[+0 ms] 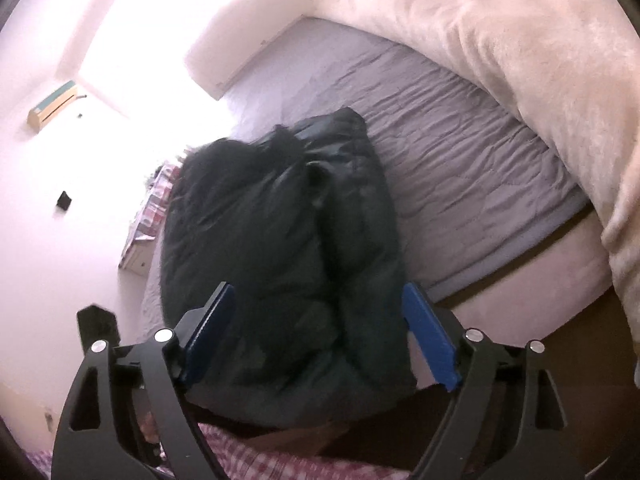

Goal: Fold large clothes

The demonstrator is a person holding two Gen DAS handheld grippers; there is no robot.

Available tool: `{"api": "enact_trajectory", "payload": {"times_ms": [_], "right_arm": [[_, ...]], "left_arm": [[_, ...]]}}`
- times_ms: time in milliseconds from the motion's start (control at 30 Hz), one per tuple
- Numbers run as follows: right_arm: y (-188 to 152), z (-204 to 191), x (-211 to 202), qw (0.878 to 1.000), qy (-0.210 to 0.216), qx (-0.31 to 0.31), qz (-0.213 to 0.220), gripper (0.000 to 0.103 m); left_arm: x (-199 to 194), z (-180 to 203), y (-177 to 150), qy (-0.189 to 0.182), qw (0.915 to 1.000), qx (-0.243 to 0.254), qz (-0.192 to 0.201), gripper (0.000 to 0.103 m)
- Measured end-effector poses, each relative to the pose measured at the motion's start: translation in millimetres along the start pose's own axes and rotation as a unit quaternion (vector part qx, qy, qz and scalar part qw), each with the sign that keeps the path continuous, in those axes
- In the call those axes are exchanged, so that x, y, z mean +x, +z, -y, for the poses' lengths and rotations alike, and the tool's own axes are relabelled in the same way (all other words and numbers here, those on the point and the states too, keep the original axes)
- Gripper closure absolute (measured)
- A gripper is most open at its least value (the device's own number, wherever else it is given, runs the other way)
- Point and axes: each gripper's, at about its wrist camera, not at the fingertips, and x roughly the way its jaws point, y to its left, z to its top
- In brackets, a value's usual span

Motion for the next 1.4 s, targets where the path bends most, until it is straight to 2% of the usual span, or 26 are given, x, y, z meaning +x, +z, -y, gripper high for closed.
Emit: {"api": "enact_trajectory", "payload": {"times_ms": [167,267,400,467,533,567,700,833,1000,1233,1400], "right_arm": [[6.8,15.1,35.5,0.999,0.002,0.028,-0.045,0.018],[5.2,26.1,51.7,0.996,0.022,0.049,-0.068,0.015],[2.1,33.1,56.8,0.995,0.049,0.054,-0.073,0.013],[-0.3,35.5,58.9,0.992,0.076,0.062,-0.085,0.020],[-6.2,41.8,63.6,0.983,0.121,0.093,-0.102,0.034],[-8.6,43.9,65.4,0.981,0.132,0.102,-0.104,0.035],[-13.8,39.1,68.8,0.980,0.142,0.089,-0.106,0.047],[-14.2,18.1,64.9,0.986,0.133,0.039,-0.096,0.057],[-11.9,-20.6,69.1,0.990,0.117,-0.013,-0.075,0.059],[0.4,-91.1,126.3,0.985,0.124,-0.067,-0.100,0.060],[3.5,-138.5,170.4,0.980,0.118,-0.106,-0.121,0.060]], "left_arm": [[4.0,-1.5,1.7,-0.005,1.0000,-0.003,-0.007,0.004],[6.8,-3.3,3.3,-0.011,0.9998,-0.007,-0.013,0.003],[11.5,-9.5,4.9,-0.033,0.9988,-0.019,-0.030,0.004],[13.2,-9.2,5.7,-0.042,0.9983,-0.019,-0.036,0.004],[13.3,-4.0,5.1,-0.043,0.9984,0.000,-0.038,0.004],[13.0,-1.1,4.2,-0.041,0.9984,0.012,-0.036,0.005],[7.0,1.8,1.7,-0.035,0.9987,0.035,-0.015,0.013],[-6.5,4.6,5.4,-0.018,0.9975,0.064,0.023,0.024],[-25.9,-16.0,23.4,-0.005,0.9961,0.067,0.058,0.029],[-68.5,-83.3,61.3,0.043,0.9917,0.032,0.116,0.030],[-85.3,-124.8,67.4,0.067,0.9895,0.001,0.128,0.030]]}}
